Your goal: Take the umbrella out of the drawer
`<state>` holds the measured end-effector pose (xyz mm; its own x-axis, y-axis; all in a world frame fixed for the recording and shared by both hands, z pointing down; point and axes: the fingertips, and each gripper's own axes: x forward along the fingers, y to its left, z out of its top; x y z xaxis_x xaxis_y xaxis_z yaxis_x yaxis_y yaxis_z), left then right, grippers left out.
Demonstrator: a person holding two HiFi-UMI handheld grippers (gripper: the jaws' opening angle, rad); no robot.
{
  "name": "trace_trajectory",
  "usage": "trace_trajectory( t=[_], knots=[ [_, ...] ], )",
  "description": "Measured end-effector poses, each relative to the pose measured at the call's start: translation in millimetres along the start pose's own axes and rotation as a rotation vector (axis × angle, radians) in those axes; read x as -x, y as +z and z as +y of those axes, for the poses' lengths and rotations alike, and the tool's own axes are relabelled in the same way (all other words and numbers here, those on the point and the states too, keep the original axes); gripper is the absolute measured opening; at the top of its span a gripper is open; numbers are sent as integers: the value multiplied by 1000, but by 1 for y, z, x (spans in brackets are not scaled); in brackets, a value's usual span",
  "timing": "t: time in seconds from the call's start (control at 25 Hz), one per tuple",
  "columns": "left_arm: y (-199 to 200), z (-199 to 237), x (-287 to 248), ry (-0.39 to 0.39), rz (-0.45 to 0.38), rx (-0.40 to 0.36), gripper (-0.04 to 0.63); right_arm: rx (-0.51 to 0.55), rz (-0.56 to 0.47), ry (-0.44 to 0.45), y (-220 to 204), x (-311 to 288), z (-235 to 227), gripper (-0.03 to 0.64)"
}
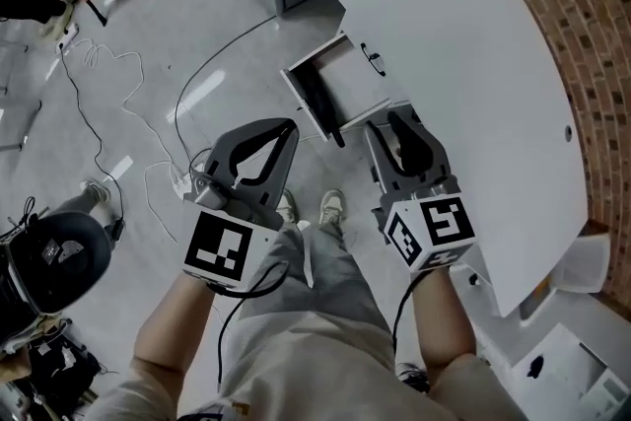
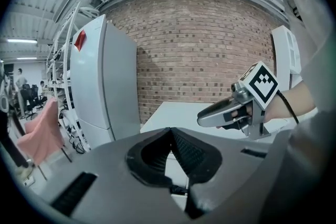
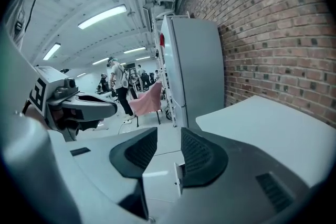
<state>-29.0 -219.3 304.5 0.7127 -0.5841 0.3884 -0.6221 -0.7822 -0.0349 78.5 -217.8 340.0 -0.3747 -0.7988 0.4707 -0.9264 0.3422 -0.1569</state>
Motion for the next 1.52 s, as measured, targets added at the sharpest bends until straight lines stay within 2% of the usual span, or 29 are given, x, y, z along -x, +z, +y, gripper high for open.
trace_trajectory(
  t=[0.16, 0.28, 0.64, 0.84, 0.92, 1.08, 1.16, 1.52],
  knots=[
    [-46, 4, -26, -12, 42, 23, 8, -18, 49, 2, -47, -38, -13, 138],
    [-80, 8, -46, -12, 47, 63, 8, -3, 84, -4, -84, -65, -22, 138],
    [-179, 19, -104, -13, 93, 116, 8, -36, 178, -7, -182, -127, -47, 138],
    [-243, 18, -125, -4, 144, 112, 9, -22, 240, -6, -236, -154, -54, 140],
    [-266, 17, -132, -1, 150, 146, 8, -16, 258, 1, -255, -164, -55, 140],
    [-323, 12, -151, 1, 181, 281, 8, -9, 289, 12, -297, -186, -58, 144],
    [-349, 13, -161, 3, 192, 308, 8, -7, 309, 13, -320, -197, -61, 153],
    [-424, 11, -200, 46, 211, 309, 8, 36, 406, 33, -412, -235, -78, 170]
  ],
)
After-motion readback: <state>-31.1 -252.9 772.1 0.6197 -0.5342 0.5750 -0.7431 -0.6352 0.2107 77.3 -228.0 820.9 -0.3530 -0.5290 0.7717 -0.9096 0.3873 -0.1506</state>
